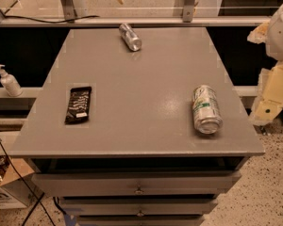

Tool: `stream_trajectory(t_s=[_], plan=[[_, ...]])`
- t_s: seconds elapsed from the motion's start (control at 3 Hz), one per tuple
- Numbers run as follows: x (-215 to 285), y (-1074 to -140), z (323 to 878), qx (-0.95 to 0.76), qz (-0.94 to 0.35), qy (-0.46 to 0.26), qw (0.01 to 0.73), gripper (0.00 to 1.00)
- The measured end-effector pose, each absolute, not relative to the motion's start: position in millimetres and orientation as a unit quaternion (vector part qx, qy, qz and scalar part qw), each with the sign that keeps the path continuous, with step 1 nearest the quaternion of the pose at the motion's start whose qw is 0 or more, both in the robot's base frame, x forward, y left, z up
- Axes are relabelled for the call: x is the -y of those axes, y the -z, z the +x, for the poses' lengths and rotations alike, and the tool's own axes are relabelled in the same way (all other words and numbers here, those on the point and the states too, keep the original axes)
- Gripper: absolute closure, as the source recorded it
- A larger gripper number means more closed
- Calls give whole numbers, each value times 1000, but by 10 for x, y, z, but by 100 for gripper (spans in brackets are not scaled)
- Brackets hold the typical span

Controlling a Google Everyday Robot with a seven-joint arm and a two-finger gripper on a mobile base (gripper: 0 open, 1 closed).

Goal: Pick 7up can

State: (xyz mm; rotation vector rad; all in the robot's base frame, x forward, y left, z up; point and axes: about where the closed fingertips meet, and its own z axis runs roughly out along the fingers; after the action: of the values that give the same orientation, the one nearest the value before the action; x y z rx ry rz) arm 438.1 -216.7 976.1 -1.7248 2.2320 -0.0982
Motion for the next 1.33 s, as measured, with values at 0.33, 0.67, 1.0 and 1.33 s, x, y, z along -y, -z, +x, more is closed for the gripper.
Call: stream_trajectory(t_s=[0.33,0.67,1.0,1.33], plan=[[2167,-9761,4381,-781,-603,34,159,0],[2143,-9761,4387,-780,-603,30,167,0],[2029,-9628,4447,-779,-598,-3,188,0],[1854,-9347,4508,-778,-599,-28,188,0]])
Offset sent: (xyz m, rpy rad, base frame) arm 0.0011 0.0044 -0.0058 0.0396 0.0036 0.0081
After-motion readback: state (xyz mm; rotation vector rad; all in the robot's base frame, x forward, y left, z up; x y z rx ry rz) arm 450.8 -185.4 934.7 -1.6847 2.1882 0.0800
